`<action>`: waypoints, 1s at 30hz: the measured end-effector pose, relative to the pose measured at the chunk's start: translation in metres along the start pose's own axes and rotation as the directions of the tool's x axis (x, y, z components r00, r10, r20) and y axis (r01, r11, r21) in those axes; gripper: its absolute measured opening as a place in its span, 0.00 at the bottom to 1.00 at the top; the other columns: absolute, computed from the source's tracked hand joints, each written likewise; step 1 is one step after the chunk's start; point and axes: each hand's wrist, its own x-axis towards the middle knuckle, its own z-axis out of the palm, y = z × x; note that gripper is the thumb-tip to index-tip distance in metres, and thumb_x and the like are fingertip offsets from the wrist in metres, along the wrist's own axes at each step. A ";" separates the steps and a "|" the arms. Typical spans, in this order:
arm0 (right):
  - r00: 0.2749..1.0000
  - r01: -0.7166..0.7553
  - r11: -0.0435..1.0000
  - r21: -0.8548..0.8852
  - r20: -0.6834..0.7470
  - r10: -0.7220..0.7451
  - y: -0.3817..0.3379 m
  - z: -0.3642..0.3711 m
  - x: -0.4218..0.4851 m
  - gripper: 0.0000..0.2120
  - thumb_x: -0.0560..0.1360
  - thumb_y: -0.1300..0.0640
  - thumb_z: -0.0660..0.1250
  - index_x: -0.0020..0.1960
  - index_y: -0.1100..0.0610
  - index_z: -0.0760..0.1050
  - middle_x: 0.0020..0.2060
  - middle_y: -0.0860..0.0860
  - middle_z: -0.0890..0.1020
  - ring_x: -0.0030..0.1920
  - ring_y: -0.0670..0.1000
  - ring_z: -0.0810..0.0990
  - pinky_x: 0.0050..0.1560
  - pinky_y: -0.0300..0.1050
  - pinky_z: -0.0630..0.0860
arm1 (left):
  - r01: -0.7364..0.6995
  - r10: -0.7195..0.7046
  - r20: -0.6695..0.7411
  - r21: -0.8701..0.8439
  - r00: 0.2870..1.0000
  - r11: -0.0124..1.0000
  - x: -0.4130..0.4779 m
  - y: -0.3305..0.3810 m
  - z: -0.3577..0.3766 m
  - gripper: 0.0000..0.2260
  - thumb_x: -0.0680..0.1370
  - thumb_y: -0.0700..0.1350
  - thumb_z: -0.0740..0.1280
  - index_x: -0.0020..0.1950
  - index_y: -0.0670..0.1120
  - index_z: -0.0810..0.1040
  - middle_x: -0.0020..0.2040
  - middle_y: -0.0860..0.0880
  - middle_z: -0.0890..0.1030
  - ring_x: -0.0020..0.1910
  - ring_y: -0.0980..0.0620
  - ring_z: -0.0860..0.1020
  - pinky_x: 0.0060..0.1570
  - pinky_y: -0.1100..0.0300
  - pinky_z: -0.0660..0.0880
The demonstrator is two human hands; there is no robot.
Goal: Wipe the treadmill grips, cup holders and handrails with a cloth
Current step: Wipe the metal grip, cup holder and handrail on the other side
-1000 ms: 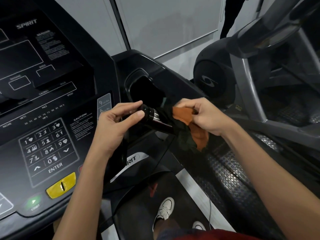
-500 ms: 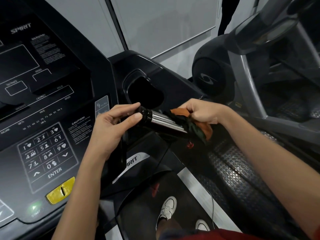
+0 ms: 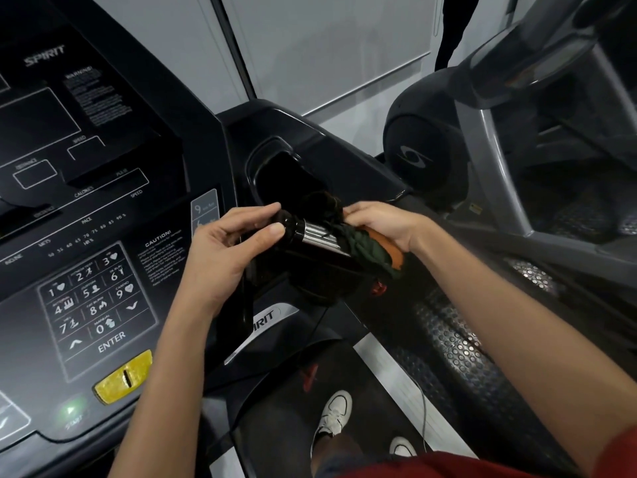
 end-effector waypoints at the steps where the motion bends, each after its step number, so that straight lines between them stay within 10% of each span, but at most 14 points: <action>1: 1.000 -0.017 0.999 -0.027 0.005 0.017 0.004 -0.003 -0.003 0.14 0.77 0.67 0.55 0.43 0.58 0.77 0.32 0.51 0.83 0.31 0.46 0.81 0.36 0.38 0.79 | -0.003 0.003 -0.002 0.003 1.000 1.000 0.000 0.000 0.000 0.12 0.66 0.47 0.71 0.48 0.56 0.83 0.49 0.55 0.82 0.54 0.53 0.79 0.56 0.61 0.74; 8: 0.932 0.270 0.914 -0.302 -0.156 -0.326 0.039 -0.001 -0.042 0.11 0.79 0.67 0.55 0.49 0.54 0.72 0.34 0.46 0.80 0.34 0.40 0.79 0.38 0.34 0.73 | -0.008 0.008 -0.021 0.008 1.000 1.000 -0.002 0.001 0.002 0.13 0.66 0.47 0.71 0.50 0.52 0.82 0.48 0.55 0.82 0.54 0.54 0.79 0.57 0.63 0.74; 15: 0.548 0.437 0.693 -0.573 -0.441 -0.710 0.099 0.021 -0.050 0.24 0.65 0.75 0.61 0.48 0.49 0.76 0.51 0.34 0.76 0.55 0.35 0.74 0.55 0.29 0.70 | -0.017 0.017 -0.028 -0.005 0.999 1.000 -0.001 0.000 0.003 0.13 0.66 0.46 0.71 0.50 0.52 0.82 0.47 0.56 0.82 0.52 0.56 0.79 0.53 0.67 0.74; 19: 0.351 0.367 0.541 -0.757 -0.426 -0.834 0.104 0.037 -0.040 0.20 0.62 0.72 0.69 0.54 0.65 0.79 0.55 0.51 0.75 0.58 0.43 0.71 0.64 0.30 0.64 | -0.017 0.016 -0.037 -0.010 0.999 1.000 -0.001 -0.001 0.004 0.13 0.66 0.46 0.71 0.50 0.51 0.82 0.46 0.57 0.82 0.52 0.57 0.79 0.51 0.68 0.74; 24: 0.378 0.378 0.451 -0.809 -0.310 -0.872 0.083 0.041 -0.033 0.24 0.65 0.57 0.71 0.60 0.62 0.76 0.55 0.50 0.77 0.58 0.46 0.73 0.63 0.33 0.65 | -0.014 0.014 -0.038 -0.005 0.999 1.000 0.000 -0.001 0.003 0.13 0.66 0.47 0.71 0.50 0.53 0.82 0.46 0.57 0.82 0.52 0.55 0.79 0.52 0.66 0.74; 30: 0.510 0.487 0.681 -0.546 -0.455 -0.730 0.091 0.009 -0.045 0.26 0.58 0.74 0.61 0.54 0.59 0.77 0.49 0.34 0.80 0.54 0.36 0.78 0.55 0.31 0.72 | -0.010 0.008 -0.046 -0.036 0.999 0.999 -0.002 0.000 0.004 0.13 0.66 0.46 0.71 0.50 0.51 0.82 0.46 0.55 0.82 0.51 0.55 0.79 0.51 0.68 0.74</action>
